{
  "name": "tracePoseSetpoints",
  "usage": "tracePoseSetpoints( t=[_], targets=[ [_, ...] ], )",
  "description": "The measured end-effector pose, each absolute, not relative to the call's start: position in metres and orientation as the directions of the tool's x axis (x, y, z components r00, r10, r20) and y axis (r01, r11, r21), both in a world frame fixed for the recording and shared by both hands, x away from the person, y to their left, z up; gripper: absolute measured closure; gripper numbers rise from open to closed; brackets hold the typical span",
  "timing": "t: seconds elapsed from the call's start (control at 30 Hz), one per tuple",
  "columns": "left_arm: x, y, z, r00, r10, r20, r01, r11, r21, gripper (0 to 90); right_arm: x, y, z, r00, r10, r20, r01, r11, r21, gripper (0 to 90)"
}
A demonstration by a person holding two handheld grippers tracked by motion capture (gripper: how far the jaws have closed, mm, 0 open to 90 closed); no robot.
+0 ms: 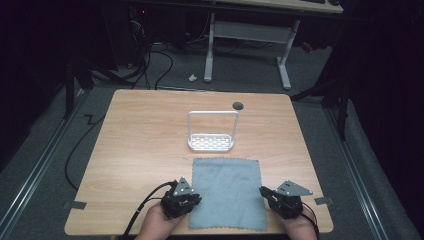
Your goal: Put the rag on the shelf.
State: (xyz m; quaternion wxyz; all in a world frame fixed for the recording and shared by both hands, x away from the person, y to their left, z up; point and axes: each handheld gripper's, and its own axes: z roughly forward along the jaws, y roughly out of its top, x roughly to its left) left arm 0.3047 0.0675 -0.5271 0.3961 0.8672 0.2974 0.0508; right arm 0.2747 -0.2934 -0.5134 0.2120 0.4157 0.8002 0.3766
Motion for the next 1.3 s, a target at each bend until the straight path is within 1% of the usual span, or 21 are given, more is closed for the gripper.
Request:
tracePoseSetpoints(
  t=[0.03, 0.17, 0.2, 0.23, 0.27, 0.33, 0.37, 0.4, 0.43, 0.47, 0.5, 0.53, 0.57, 0.6, 0.67, 0.77, 0.8, 0.9, 1.17, 1.2, 1.3],
  targets=[
    [0.305, 0.068, -0.527, 0.818, 0.556, -0.147, 0.476, -0.509, 0.717, 84.2, 0.275, -0.293, -0.513, -0.564, 0.825, -0.026, 0.506, 0.371, 0.779, 85.8],
    [0.299, 0.086, -0.527, 0.795, 0.585, -0.164, 0.507, -0.491, 0.708, 85.8, 0.292, -0.279, -0.516, -0.596, 0.803, -0.013, 0.506, 0.388, 0.77, 86.1],
    [0.297, 0.092, -0.524, 0.791, 0.594, -0.146, 0.497, -0.486, 0.719, 85.8, 0.299, -0.274, -0.517, -0.604, 0.797, -0.01, 0.509, 0.395, 0.765, 86.2],
    [0.297, 0.092, -0.524, 0.791, 0.594, -0.146, 0.497, -0.486, 0.719, 85.7, 0.304, -0.27, -0.518, -0.607, 0.794, -0.009, 0.511, 0.399, 0.761, 86.1],
    [0.3, 0.093, -0.521, 0.784, 0.606, -0.135, 0.492, -0.473, 0.731, 85.7, 0.304, -0.27, -0.518, -0.607, 0.794, -0.009, 0.511, 0.399, 0.761, 86.1],
    [0.311, 0.094, -0.51, 0.768, 0.627, -0.132, 0.481, -0.428, 0.765, 85.5, 0.31, -0.267, -0.518, -0.608, 0.794, 0.012, 0.521, 0.388, 0.76, 86.1],
    [0.317, 0.092, -0.505, 0.766, 0.633, -0.108, 0.467, -0.434, 0.77, 85.1, 0.316, -0.265, -0.519, -0.608, 0.794, -0.002, 0.519, 0.4, 0.755, 86.1],
    [0.325, 0.089, -0.503, 0.766, 0.638, -0.085, 0.458, -0.448, 0.768, 85.1, 0.316, -0.265, -0.519, -0.608, 0.794, -0.002, 0.519, 0.4, 0.755, 86.1],
    [0.342, 0.082, -0.503, 0.748, 0.657, -0.091, 0.482, -0.445, 0.755, 83.1, 0.323, -0.265, -0.519, -0.594, 0.804, 0.01, 0.535, 0.387, 0.751, 86.1],
    [0.342, 0.082, -0.503, 0.748, 0.657, -0.091, 0.482, -0.445, 0.755, 82.3, 0.323, -0.265, -0.519, -0.594, 0.804, 0.01, 0.535, 0.387, 0.751, 86.1],
    [0.35, 0.078, -0.503, 0.745, 0.662, -0.081, 0.488, -0.459, 0.743, 82.3, 0.326, -0.265, -0.519, -0.586, 0.81, 0.0, 0.537, 0.388, 0.749, 86.1],
    [0.36, 0.074, -0.507, 0.738, 0.671, -0.071, 0.499, -0.471, 0.727, 82.3, 0.33, -0.266, -0.52, -0.571, 0.821, 0.014, 0.555, 0.374, 0.744, 86.1],
    [0.36, 0.074, -0.507, 0.738, 0.671, -0.071, 0.499, -0.471, 0.727, 82.3, 0.33, -0.266, -0.52, -0.571, 0.821, 0.014, 0.555, 0.374, 0.744, 86.1],
    [0.366, 0.072, -0.512, 0.733, 0.675, -0.089, 0.519, -0.469, 0.714, 82.3, 0.332, -0.267, -0.522, -0.565, 0.825, 0.005, 0.563, 0.381, 0.733, 86.1],
    [0.367, 0.072, -0.515, 0.73, 0.679, -0.077, 0.521, -0.48, 0.706, 82.1, 0.334, -0.268, -0.522, -0.571, 0.821, 0.018, 0.562, 0.375, 0.737, 86.1],
    [0.367, 0.073, -0.519, 0.727, 0.682, -0.076, 0.533, -0.491, 0.689, 82.1, 0.336, -0.267, -0.523, -0.577, 0.817, 0.014, 0.56, 0.383, 0.735, 86.1],
    [0.363, 0.076, -0.523, 0.728, 0.681, -0.078, 0.53, -0.488, 0.694, 81.9, 0.337, -0.264, -0.526, -0.587, 0.809, 0.01, 0.574, 0.408, 0.709, 86.0],
    [0.358, 0.08, -0.524, 0.728, 0.68, -0.087, 0.532, -0.48, 0.698, 82.0, 0.334, -0.263, -0.525, -0.592, 0.806, 0.005, 0.569, 0.414, 0.71, 86.2],
    [0.328, 0.092, -0.526, 0.751, 0.652, -0.107, 0.515, -0.476, 0.713, 82.3, 0.311, -0.26, -0.525, -0.622, 0.783, 0.0, 0.555, 0.441, 0.705, 86.2],
    [0.32, 0.093, -0.527, 0.762, 0.642, -0.084, 0.492, -0.49, 0.719, 82.4, 0.309, -0.26, -0.524, -0.624, 0.782, 0.0, 0.557, 0.445, 0.701, 86.2],
    [0.314, 0.094, -0.528, 0.76, 0.643, -0.099, 0.498, -0.478, 0.723, 82.3, 0.304, -0.259, -0.524, -0.627, 0.779, -0.002, 0.557, 0.45, 0.698, 86.3]
  ],
)
